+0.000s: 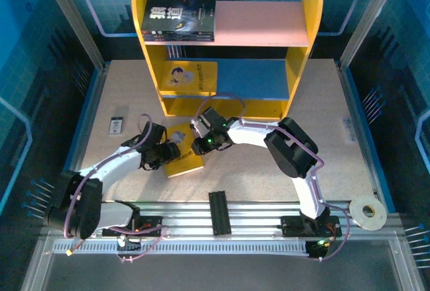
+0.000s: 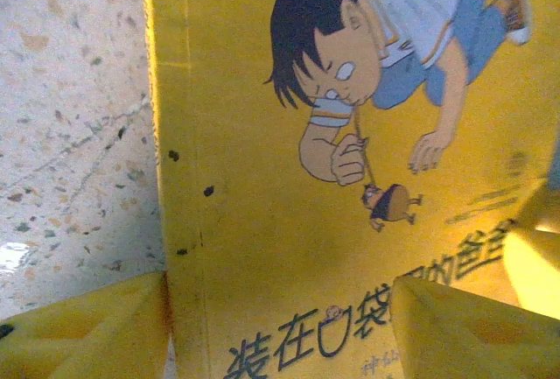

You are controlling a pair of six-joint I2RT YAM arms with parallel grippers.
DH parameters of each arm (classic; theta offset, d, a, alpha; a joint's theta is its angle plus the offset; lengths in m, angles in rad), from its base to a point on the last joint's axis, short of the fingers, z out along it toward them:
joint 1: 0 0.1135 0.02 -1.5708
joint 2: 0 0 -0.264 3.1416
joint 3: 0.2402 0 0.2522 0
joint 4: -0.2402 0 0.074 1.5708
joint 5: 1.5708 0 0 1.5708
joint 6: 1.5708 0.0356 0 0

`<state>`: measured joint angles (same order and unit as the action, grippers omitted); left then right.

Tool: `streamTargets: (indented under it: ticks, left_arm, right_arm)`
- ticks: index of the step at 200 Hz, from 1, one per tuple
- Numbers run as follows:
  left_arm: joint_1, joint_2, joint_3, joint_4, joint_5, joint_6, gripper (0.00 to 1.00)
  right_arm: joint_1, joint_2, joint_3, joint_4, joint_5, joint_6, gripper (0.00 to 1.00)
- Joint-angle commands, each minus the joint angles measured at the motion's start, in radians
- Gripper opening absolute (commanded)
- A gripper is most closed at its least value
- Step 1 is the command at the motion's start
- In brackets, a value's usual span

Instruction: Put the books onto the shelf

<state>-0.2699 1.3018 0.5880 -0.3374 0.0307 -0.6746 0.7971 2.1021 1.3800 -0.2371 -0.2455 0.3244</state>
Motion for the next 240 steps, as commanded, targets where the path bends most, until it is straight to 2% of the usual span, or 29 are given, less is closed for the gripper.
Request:
streamTargets:
  ticks: [1,67,142,178,214,240]
  left_arm:
    - [-0.017,-0.001,0.037,0.239,0.219,-0.011,0.65]
    - [-0.001,-0.084,-0.024,0.390,0.333,-0.055,0.66]
    - [0.032,-0.148,-0.053,0.428,0.382,-0.088,0.66]
    - [0.034,-0.138,-0.033,0.362,0.352,-0.061,0.65]
    - [0.034,-0.154,0.005,0.215,0.256,0.001,0.61]
    - [0.034,-0.165,0.028,0.139,0.207,0.038,0.50]
  right_arm:
    - [0.026,0.067,-0.048,-0.025,-0.010,0.001,0.27]
    - [0.009,0.059,-0.085,0.016,-0.064,0.016,0.27]
    - [0.001,0.058,-0.094,0.028,-0.090,0.015,0.27]
    - [-0.001,0.053,-0.097,0.030,-0.090,0.013,0.28]
    - [-0.016,0.038,-0.107,0.035,-0.089,0.010,0.31]
    - [-0.023,0.030,-0.106,0.032,-0.090,0.005,0.36]
